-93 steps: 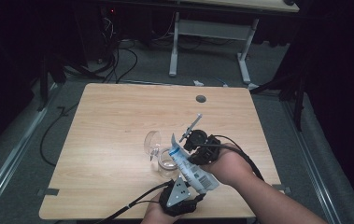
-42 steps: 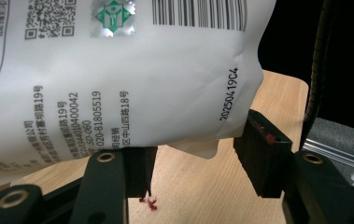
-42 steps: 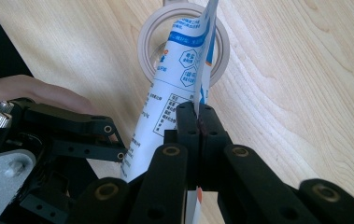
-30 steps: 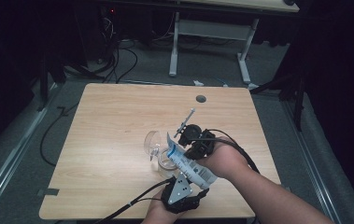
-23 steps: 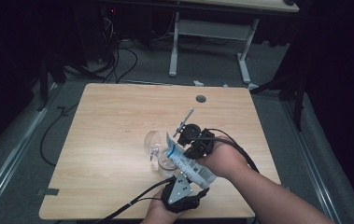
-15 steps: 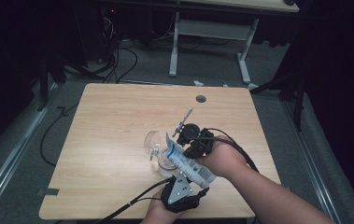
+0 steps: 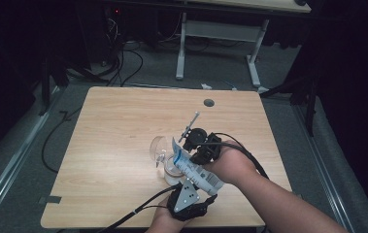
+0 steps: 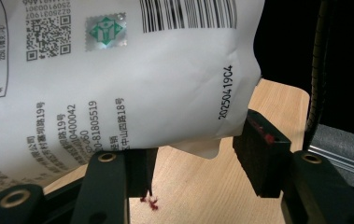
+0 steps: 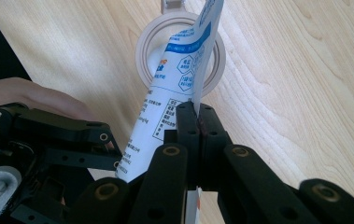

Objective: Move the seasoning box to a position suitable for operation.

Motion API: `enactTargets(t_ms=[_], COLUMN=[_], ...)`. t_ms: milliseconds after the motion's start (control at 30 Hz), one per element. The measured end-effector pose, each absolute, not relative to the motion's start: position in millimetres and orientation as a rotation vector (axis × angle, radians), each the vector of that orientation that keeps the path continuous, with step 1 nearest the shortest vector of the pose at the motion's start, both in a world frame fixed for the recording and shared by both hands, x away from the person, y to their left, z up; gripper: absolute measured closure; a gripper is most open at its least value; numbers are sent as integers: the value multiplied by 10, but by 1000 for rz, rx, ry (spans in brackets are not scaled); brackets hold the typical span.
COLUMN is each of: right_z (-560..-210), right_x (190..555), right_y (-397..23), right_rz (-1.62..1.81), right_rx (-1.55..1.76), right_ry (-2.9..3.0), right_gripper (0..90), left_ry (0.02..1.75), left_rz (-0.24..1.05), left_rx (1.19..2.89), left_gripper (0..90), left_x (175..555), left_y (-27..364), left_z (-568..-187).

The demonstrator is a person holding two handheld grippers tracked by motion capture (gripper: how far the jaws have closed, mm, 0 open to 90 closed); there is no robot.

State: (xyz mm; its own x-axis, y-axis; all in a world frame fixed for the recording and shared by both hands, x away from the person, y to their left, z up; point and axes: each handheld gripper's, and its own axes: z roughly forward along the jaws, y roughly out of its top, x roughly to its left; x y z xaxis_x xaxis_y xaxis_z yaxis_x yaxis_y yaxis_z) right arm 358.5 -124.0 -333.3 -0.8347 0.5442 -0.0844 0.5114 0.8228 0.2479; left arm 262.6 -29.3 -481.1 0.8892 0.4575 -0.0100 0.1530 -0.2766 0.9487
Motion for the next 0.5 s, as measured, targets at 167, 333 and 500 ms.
enactTargets(t_ms=[167, 333, 500], right_z=[-3323, -3319, -3311], right_x=[3586, 3586, 3584], right_y=[-1239, -1245, -1251], right_rz=[324, 329, 332], right_rx=[832, 837, 831], right_ry=[2851, 2851, 2850], right_gripper=[900, 900, 900], left_ry=[456, 455, 453], left_rz=[312, 315, 319], left_rx=[1845, 1845, 1843], left_gripper=[510, 511, 513], left_x=[2631, 2629, 2627], left_y=[-294, -295, -299], left_z=[-4807, -4804, -4806])
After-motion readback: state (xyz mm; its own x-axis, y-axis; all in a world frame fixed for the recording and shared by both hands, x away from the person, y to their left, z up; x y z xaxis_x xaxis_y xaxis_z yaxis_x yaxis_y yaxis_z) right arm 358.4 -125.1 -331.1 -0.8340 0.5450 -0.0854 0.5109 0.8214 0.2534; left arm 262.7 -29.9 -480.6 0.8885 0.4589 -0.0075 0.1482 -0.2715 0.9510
